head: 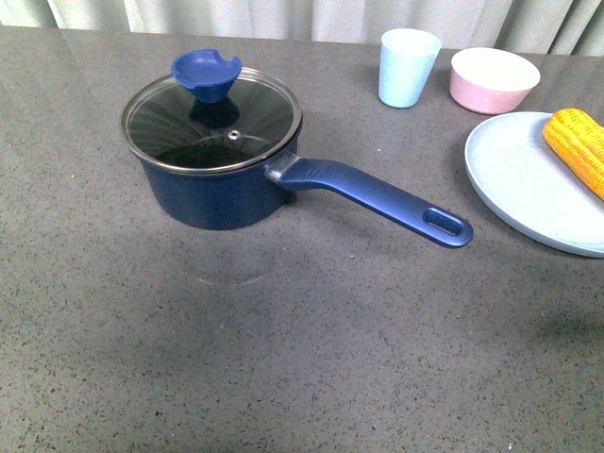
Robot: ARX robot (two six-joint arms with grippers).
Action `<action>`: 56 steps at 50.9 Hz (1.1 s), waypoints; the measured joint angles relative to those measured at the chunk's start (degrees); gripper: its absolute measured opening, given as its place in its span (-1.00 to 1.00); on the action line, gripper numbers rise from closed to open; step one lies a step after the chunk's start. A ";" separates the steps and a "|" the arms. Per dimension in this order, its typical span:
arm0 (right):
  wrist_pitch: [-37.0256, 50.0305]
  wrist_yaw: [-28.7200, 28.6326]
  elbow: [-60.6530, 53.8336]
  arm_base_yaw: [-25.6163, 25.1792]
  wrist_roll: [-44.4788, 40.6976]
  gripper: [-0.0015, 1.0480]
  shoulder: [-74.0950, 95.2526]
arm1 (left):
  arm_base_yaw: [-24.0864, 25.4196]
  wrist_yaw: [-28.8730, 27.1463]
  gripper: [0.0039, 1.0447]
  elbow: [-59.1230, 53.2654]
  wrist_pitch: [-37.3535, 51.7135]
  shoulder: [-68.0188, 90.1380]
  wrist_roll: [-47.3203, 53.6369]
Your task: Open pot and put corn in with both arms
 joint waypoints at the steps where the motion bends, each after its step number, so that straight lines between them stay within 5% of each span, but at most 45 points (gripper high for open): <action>1: 0.00 0.00 0.00 0.00 0.00 0.83 0.00 | 0.00 0.00 0.84 0.00 0.00 0.00 0.00; 32: 0.00 0.00 0.00 0.00 0.00 0.83 0.00 | 0.00 0.07 0.84 0.02 -0.02 0.02 -0.02; 37: 0.00 -0.11 0.00 0.00 0.00 0.83 0.00 | 7.17 16.31 0.84 6.25 -12.22 12.59 -1.25; 45: 0.00 0.00 0.00 0.00 0.00 0.83 0.00 | 9.09 19.12 0.84 9.38 -0.57 29.81 -1.22; 56: 0.00 -0.02 0.00 0.00 0.00 0.83 0.00 | 3.98 15.96 0.84 14.23 17.16 50.07 -2.19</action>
